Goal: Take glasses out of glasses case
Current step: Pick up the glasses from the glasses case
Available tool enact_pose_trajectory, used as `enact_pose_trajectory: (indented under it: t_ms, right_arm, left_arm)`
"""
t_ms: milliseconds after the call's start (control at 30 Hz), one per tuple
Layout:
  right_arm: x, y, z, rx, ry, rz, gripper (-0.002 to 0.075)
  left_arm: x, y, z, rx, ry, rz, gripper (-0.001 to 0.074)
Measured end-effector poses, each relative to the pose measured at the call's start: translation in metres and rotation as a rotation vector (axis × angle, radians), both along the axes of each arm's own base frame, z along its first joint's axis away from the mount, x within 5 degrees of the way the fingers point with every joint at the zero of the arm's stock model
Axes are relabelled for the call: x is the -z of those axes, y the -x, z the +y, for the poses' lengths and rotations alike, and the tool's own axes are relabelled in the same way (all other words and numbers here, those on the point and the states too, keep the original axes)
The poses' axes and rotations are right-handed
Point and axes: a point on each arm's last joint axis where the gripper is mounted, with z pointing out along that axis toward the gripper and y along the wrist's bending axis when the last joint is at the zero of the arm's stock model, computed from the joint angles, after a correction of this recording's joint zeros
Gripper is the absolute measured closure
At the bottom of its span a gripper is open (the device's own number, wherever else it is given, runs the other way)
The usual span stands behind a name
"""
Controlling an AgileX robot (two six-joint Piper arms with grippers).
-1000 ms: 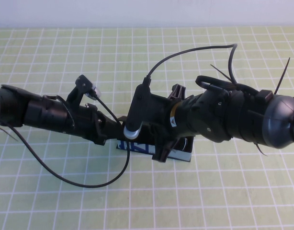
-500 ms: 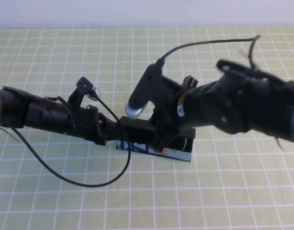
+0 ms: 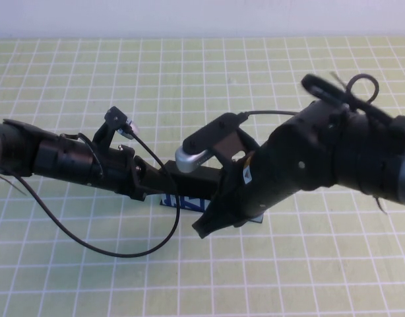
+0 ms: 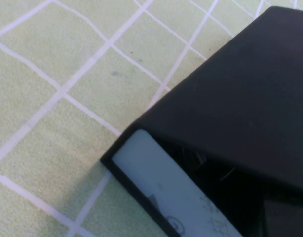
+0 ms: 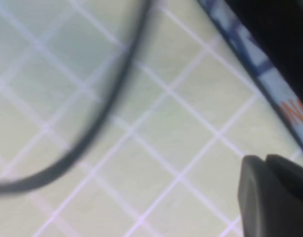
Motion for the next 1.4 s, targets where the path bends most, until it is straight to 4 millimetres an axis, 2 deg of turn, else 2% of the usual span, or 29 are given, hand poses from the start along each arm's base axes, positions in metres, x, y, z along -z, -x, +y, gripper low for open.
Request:
enact_pose_trajectory:
  t_ms: [167,367,633,900,1133,1233,1400]
  right_arm:
    - [0.020,-0.014,0.002,0.071,0.056,-0.042,0.0742]
    - [0.026,-0.032,-0.002,0.152,0.027,-0.103,0.0742]
    - [0.015,-0.058,-0.017,0.233,-0.029,-0.154,0.0742]
    - [0.007,-0.093,-0.013,0.290,-0.056,-0.170,0.0742]
    - [0.031,-0.121,-0.013,0.332,0.005,-0.090,0.0742]
    - [0.044,-0.127,-0.014,0.319,0.026,-0.044,0.0742]
    - [0.053,-0.129,-0.013,0.312,0.027,-0.011,0.0742]
  left_arm:
    - [0.000,0.000,0.000,-0.002,0.000,0.003,0.0739]
    - [0.000,0.000,0.000,-0.002,0.001,0.004,0.0739]
    - [0.000,0.000,0.000,-0.002,0.001,0.004,0.0739]
    - [0.000,0.000,0.001,-0.003,0.002,0.005,0.0739]
    - [0.000,0.000,0.001,-0.002,0.001,0.005,0.0739]
    - [0.000,0.000,0.001,-0.001,0.001,0.005,0.0739]
    - [0.000,0.000,0.001,0.000,0.002,0.006,0.0739]
